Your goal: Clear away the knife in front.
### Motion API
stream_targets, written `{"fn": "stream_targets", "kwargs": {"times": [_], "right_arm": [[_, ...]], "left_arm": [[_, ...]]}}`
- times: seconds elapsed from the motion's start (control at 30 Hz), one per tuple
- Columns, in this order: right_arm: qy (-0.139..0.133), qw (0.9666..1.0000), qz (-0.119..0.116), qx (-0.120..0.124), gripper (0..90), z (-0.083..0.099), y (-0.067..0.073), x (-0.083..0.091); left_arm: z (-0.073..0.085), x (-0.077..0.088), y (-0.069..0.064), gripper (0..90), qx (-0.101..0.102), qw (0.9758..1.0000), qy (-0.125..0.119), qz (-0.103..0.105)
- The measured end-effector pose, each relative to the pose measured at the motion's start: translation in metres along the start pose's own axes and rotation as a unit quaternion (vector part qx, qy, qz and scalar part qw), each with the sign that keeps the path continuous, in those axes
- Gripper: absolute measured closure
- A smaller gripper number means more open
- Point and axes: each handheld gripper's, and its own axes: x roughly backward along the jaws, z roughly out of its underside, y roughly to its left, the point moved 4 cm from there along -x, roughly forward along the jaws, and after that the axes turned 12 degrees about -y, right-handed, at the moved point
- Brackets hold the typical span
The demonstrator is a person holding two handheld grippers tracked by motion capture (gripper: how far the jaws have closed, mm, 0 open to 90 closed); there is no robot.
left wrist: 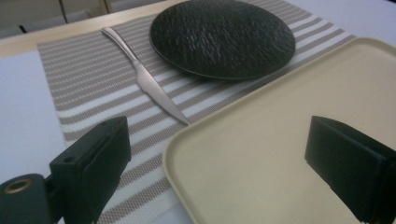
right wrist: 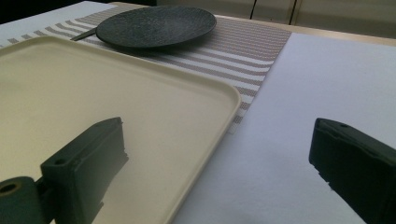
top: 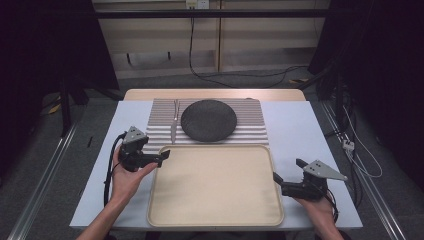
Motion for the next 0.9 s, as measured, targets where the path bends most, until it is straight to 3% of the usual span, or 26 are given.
{"fn": "stream_targets", "kwargs": {"times": [0.17, 0.27, 0.43, 0.63, 0.9], "right_arm": [[0.006, 1.0, -0.002, -0.002, 3.4, 0.001, 0.001, 0.0], [0.005, 1.0, -0.002, -0.002, 3.3, 0.001, 0.001, 0.0], [0.004, 1.0, 0.001, -0.005, 3.3, 0.001, -0.001, 0.001], [0.006, 1.0, 0.0, -0.003, 3.3, 0.002, 0.0, -0.001], [0.009, 0.9999, 0.002, -0.008, 3.4, 0.003, -0.003, -0.001]], "left_arm": [[-0.008, -0.013, 0.005, 7.3, 0.001, 1.0, 0.003, -0.003], [-0.014, -0.02, 0.009, 8.9, -0.007, 0.9997, 0.005, -0.024], [-0.02, -0.031, 0.018, 8.8, 0.004, 0.9996, 0.006, -0.028], [-0.033, -0.048, 0.028, 10.1, -0.005, 0.9991, 0.014, -0.04], [-0.043, -0.076, 0.045, 12.1, 0.0, 0.9979, 0.037, -0.052]]}}
